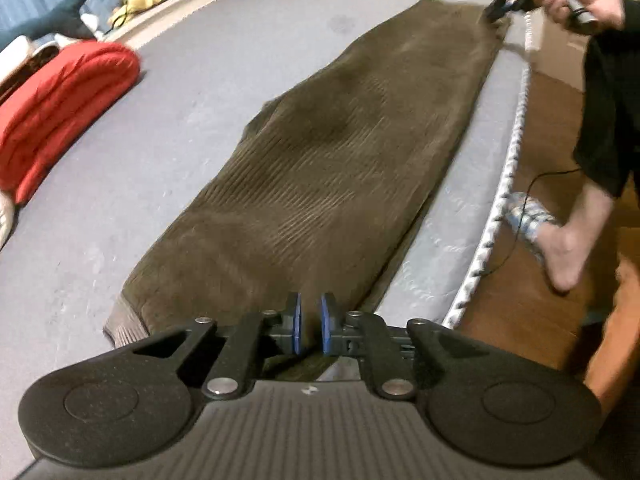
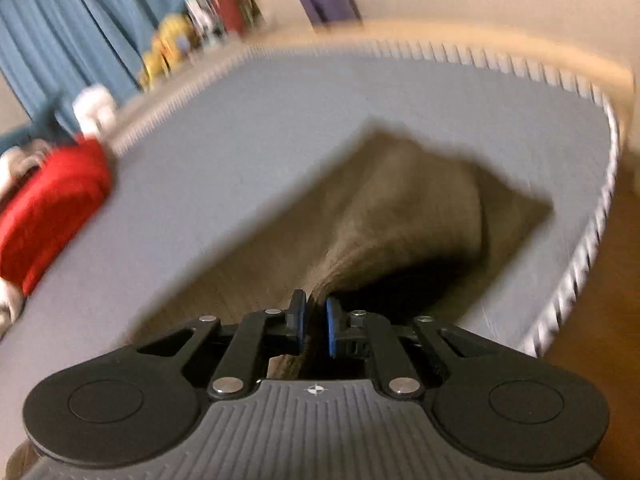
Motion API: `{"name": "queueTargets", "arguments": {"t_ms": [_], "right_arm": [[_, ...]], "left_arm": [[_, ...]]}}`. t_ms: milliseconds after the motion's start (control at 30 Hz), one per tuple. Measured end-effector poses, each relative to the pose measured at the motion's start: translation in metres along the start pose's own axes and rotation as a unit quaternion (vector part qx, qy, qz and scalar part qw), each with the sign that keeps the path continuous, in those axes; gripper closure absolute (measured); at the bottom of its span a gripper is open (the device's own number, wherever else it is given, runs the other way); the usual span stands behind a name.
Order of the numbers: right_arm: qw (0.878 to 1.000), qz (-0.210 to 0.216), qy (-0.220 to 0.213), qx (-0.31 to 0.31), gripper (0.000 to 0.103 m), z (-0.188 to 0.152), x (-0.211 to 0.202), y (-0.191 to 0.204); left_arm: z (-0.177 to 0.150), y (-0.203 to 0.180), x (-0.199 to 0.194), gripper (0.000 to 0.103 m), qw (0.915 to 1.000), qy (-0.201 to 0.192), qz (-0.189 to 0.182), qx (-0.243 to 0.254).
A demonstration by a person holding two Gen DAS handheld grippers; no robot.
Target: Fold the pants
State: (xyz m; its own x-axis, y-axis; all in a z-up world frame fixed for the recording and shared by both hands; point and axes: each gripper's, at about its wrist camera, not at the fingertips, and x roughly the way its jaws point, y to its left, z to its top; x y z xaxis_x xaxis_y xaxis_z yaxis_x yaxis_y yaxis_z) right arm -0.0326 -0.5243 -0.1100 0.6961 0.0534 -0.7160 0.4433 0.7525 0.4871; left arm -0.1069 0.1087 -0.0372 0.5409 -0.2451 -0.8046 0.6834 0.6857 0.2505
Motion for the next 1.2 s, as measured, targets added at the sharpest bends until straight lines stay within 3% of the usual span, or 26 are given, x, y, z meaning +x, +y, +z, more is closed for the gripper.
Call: {"name": "queueTargets", "arguments": {"t_ms": [67,133,167,200,267,400,467,567,633,667,733,867,1033,1067,1100,1133,1200], "right_arm": [[0.999,0.016,-0.009,0.034,0.089,0.011,0.001,-0.011],[0.998,0.013,-0.046,0.048,0.064,0.025,-0.004,-0.021],[0.996,0.006,-0.064,0.064,0.057,0.033,-0.008,-0.029],[0.993,-0.002,-0.078,0.089,0.052,0.042,-0.01,-0.041],[0.987,-0.016,-0.088,0.134,0.052,0.052,-0.009,-0.065],[0.98,-0.036,-0.062,0.186,0.051,0.065,0.011,-0.095],[0.979,-0.023,-0.045,0.196,0.051,0.067,0.024,-0.1],[0.97,0.018,-0.019,0.24,0.05,0.072,0.042,-0.111],[0.966,0.035,-0.014,0.257,0.05,0.075,0.049,-0.116],[0.963,0.044,-0.013,0.265,0.05,0.077,0.051,-0.116],[0.958,0.061,-0.01,0.282,0.048,0.078,0.052,-0.113],[0.955,0.077,-0.007,0.286,0.048,0.084,0.058,-0.117],[0.949,0.075,0.008,0.306,0.049,0.089,0.064,-0.129],[0.952,0.071,-0.003,0.297,0.052,0.091,0.059,-0.128],[0.956,0.062,-0.03,0.284,0.07,0.093,0.049,-0.126],[0.957,0.06,-0.085,0.269,0.083,0.095,0.029,-0.121],[0.955,0.087,-0.182,0.218,0.083,0.098,-0.008,-0.11]], "left_arm": [[0.009,0.005,-0.014,0.067,0.999,-0.043,0.002,-0.013],[0.02,0.008,-0.027,0.052,0.9953,-0.092,0.016,-0.025],[0.025,0.009,-0.032,0.049,0.9931,-0.11,0.027,-0.028],[0.031,0.008,-0.035,0.049,0.9909,-0.125,0.04,-0.03],[0.051,0.006,-0.037,0.049,0.9863,-0.144,0.073,-0.035],[0.103,0.008,-0.032,0.042,0.9791,-0.149,0.116,-0.075],[0.125,0.002,-0.026,0.036,0.9753,-0.16,0.112,-0.103],[0.145,-0.016,-0.004,0.035,0.9687,-0.189,0.093,-0.132],[0.153,-0.034,0.02,0.035,0.9736,-0.162,0.105,-0.122],[0.157,-0.046,0.034,0.035,0.9771,-0.136,0.129,-0.101],[0.162,-0.064,0.046,0.035,0.9788,-0.133,0.143,-0.062],[0.165,-0.066,0.06,0.035,0.9824,-0.13,0.108,-0.079],[0.171,-0.063,0.067,0.035,0.9822,-0.128,0.1,-0.094],[0.171,-0.064,0.067,0.035,0.9819,-0.129,0.102,-0.094],[0.17,-0.066,0.067,0.035,0.9816,-0.13,0.105,-0.092],[0.17,-0.065,0.068,0.035,0.9818,-0.129,0.106,-0.09],[0.172,-0.068,0.071,0.035,0.9824,-0.126,0.106,-0.088]]}}
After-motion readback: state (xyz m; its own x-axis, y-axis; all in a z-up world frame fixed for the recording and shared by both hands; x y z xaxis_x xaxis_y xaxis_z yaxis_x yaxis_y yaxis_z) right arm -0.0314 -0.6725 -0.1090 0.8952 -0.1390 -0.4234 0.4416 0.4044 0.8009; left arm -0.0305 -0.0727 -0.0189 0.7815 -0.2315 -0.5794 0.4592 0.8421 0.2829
